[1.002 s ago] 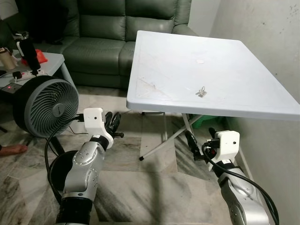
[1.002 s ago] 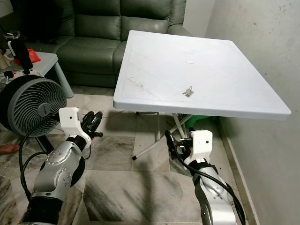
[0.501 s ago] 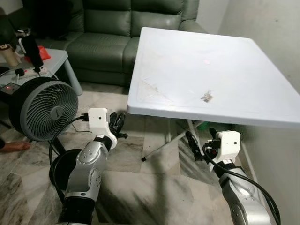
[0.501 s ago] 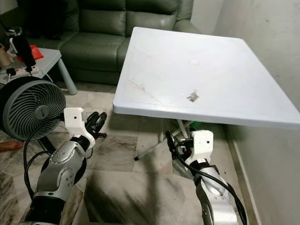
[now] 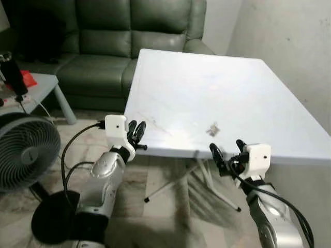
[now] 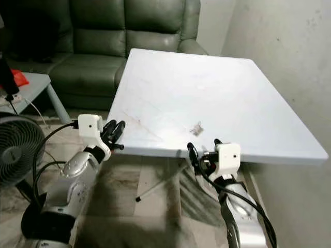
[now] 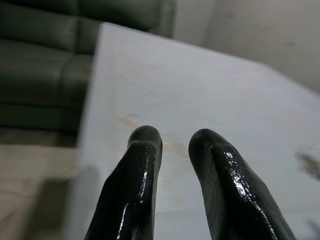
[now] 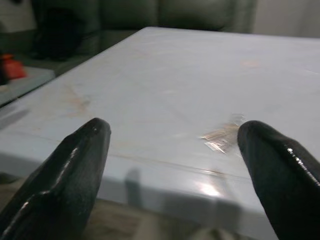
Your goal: Hang keys on a hook
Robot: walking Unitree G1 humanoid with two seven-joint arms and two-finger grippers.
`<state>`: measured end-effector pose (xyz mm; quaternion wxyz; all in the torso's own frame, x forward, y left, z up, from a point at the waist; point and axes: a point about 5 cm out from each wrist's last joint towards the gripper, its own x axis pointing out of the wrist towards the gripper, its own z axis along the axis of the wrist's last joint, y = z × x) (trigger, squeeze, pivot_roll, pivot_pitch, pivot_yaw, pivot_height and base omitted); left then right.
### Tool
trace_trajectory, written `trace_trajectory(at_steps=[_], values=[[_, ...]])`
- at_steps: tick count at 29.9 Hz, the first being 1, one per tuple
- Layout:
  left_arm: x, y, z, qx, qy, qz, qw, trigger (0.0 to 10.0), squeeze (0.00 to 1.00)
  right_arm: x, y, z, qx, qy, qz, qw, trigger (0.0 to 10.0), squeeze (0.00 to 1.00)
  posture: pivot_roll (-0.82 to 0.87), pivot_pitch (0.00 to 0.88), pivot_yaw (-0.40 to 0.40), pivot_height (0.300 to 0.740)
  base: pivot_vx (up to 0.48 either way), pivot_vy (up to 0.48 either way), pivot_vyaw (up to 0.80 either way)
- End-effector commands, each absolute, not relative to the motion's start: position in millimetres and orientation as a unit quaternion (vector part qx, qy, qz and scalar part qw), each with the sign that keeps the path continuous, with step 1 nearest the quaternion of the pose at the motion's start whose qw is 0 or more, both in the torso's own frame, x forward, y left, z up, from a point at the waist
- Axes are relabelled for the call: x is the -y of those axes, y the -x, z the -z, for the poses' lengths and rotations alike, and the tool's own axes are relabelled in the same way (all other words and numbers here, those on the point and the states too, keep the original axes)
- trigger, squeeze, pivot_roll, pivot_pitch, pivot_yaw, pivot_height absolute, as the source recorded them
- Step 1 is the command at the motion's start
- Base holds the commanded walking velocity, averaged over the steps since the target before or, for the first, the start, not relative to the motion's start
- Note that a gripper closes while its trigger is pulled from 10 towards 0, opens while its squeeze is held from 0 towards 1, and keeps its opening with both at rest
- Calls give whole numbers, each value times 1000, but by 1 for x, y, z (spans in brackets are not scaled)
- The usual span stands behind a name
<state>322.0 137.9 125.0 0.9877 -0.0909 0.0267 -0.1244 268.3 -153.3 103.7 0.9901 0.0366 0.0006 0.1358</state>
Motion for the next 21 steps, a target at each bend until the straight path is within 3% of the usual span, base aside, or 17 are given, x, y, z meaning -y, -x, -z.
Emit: trace_trajectory(at_steps=[1,9,21], values=[[-131,-323,-127,-26,92,132,987,10000,0,162,-268,-106,3,-28,-127,992,10000,0,-92,16,-50,740,386,0,0],[-133,-323,-126,-27,86,119,989,10000,0,161,-269,-106,3,-25,-132,991,10000,0,-88,19,-55,740,366,0,0],[-134,-319,-129,0,80,110,991,10000,0,162,-275,-106,-10,9,-129,992,10000,0,-78,30,-71,740,0,0,0]])
